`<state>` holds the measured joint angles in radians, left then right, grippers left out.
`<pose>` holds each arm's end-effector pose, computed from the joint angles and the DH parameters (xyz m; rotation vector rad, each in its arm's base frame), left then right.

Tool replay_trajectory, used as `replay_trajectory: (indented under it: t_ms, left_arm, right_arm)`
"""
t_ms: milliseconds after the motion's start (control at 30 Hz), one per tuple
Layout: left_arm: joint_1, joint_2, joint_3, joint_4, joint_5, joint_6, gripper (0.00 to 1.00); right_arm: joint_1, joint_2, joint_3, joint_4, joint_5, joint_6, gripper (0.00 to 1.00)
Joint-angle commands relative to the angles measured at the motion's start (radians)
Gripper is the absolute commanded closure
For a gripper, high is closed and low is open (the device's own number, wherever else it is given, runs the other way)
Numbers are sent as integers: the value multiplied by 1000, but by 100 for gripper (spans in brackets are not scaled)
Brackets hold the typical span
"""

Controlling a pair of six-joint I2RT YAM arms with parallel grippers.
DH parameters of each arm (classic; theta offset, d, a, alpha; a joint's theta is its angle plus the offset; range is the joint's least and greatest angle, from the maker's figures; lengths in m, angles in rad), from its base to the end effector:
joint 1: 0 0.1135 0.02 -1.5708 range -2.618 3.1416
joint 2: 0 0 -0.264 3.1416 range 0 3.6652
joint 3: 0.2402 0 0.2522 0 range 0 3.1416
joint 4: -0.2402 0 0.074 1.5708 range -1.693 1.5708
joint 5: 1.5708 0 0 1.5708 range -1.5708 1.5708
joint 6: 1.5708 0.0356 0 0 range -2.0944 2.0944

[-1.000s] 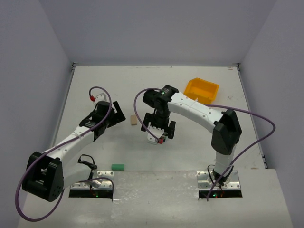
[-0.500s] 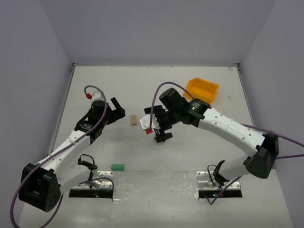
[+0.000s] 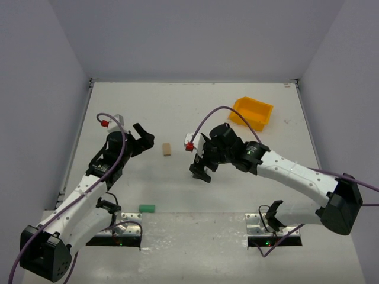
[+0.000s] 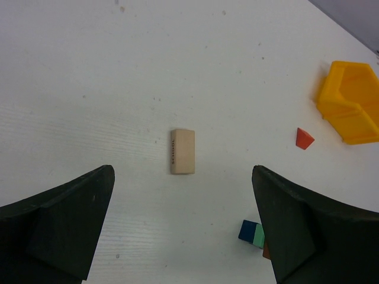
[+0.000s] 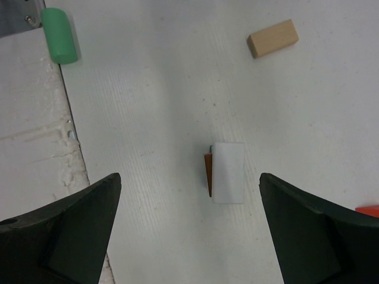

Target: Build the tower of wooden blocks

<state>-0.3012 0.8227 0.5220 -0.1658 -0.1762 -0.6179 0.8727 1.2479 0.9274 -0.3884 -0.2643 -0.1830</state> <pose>0.1829 -0.0503 0.2427 -0.4333 2.0065 -0.3978 0.1663 0.2127 0.2731 -1.2987 1.9443 0.6547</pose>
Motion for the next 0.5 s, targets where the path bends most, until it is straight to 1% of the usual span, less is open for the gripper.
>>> replay_trajectory:
  t_ms: [0,100,233,467]
  left_arm:
    - [-2,-6,4,43,6,-1,0]
    - [-1,-2,6,39,3,-2,0]
    - [-3,5,4,45,8,0,0]
    - [-1,28,7,48,13,3,0]
  right_arm:
    - [3,79,48,31,-34,-38,1]
    - [3,129,85,19,22,-47,1]
    - [3,184,86,26,90,-47,1]
    - [3,234,92,37,129,-54,1]
